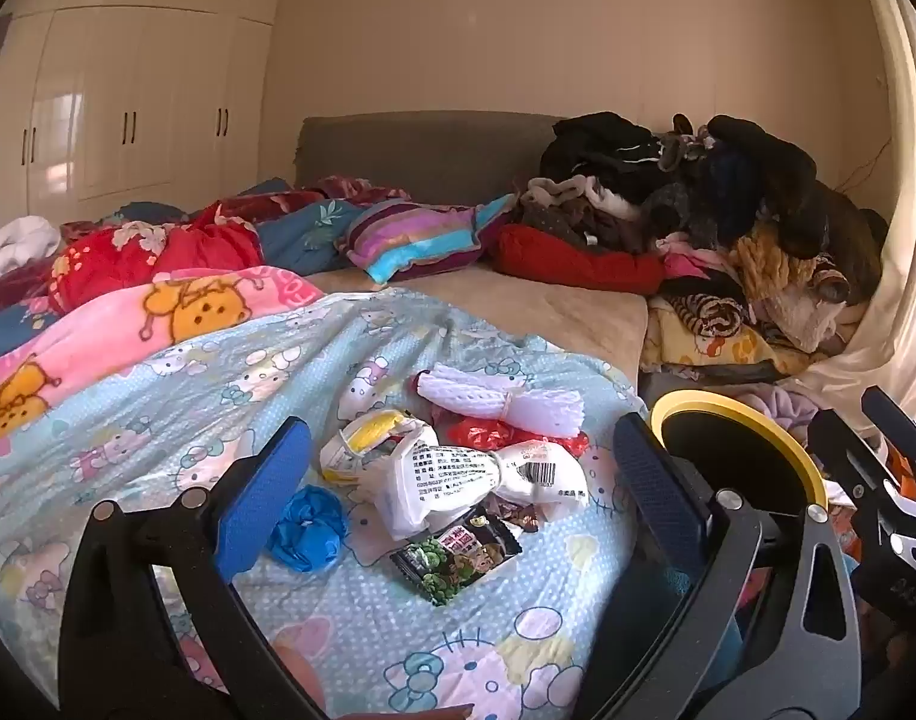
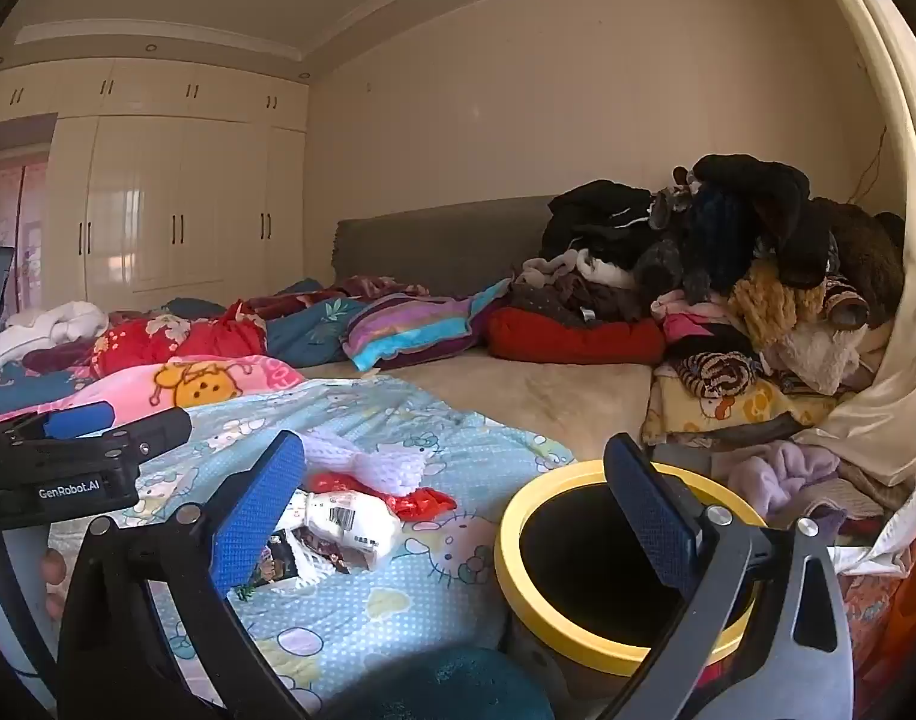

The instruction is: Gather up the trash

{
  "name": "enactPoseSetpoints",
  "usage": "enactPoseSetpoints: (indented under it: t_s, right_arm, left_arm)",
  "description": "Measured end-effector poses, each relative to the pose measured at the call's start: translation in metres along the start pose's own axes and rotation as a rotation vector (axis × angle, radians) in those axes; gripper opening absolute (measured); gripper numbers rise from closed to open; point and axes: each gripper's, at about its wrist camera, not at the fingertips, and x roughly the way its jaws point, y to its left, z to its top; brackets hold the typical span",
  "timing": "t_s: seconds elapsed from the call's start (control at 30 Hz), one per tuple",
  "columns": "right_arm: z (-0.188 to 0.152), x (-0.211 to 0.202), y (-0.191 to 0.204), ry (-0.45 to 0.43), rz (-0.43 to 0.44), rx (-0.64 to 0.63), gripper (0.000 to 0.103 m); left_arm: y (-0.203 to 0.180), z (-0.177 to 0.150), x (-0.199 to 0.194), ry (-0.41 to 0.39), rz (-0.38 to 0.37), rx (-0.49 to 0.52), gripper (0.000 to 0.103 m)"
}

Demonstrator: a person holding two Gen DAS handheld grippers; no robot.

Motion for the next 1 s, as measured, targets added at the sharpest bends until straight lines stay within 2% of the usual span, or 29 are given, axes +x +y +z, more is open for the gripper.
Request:
enactPoseSetpoints:
  t_s: [1.0]
  right_arm:
    - [0.0071, -0.0046, -0.0059, -0.011, -0.016, 0.022, 0.097]
  left_arm:
    - [0.0022, 0.0047, -0.0012, -0.015, 0.001, 0.003, 0.092]
